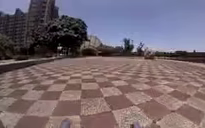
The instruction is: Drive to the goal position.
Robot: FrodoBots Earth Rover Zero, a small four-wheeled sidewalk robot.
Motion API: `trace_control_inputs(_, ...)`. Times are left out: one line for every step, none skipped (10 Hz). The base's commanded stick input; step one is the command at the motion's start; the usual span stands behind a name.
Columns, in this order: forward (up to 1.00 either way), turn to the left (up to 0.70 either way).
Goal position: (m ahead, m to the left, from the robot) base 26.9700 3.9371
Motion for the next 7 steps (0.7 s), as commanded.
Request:
trace_control_inputs(0.00,0.00)
trace_control_inputs(0.00,0.00)
trace_control_inputs(0.00,0.00)
trace_control_inputs(0.00,0.00)
trace_control_inputs(0.00,0.00)
trace_control_inputs(0.00,0.00)
trace_control_inputs(0.00,0.00)
